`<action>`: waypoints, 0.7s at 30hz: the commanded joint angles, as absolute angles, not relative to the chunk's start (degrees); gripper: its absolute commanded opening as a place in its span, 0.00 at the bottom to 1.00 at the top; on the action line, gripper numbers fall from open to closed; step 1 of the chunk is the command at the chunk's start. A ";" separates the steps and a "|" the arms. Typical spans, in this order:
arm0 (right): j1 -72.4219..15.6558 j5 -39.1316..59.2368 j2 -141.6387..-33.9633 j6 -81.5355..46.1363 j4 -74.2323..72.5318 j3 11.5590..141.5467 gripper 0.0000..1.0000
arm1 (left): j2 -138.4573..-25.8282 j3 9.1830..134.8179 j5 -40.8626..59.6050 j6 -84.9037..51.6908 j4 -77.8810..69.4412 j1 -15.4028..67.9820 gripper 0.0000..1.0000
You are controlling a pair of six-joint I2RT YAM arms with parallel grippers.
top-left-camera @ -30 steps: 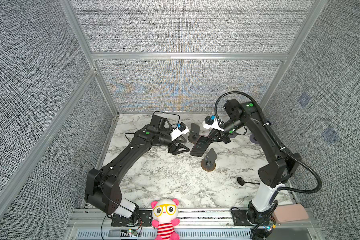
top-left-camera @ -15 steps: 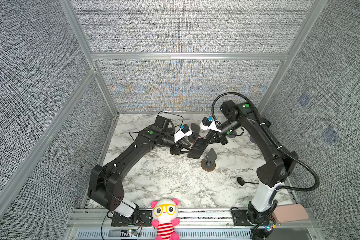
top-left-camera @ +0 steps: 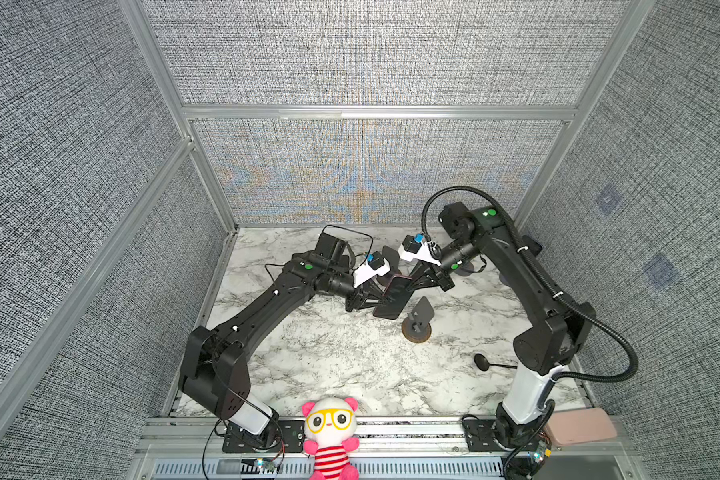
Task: Remove the phone from the phone stand
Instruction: 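Close left gripper on the purple-edged phone held by the right gripper, then open right gripper and draw right arm back while left gripper holds the phone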
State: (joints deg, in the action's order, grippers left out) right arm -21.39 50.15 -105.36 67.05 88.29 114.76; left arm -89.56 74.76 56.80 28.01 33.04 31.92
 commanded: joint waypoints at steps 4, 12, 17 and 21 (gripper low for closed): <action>-21.51 52.78 -105.16 65.48 87.89 114.30 0.00 | -90.22 74.89 57.46 27.85 32.73 32.61 0.11; -21.54 51.95 -105.05 65.13 87.97 113.95 0.00 | -90.17 74.93 56.78 27.68 32.51 32.61 0.00; -21.54 51.73 -104.89 65.02 88.07 113.47 0.25 | -90.38 74.97 56.44 27.18 32.23 32.60 0.00; -21.49 49.56 -104.17 64.09 86.72 112.54 0.44 | -90.74 75.60 55.82 26.28 32.59 32.61 0.00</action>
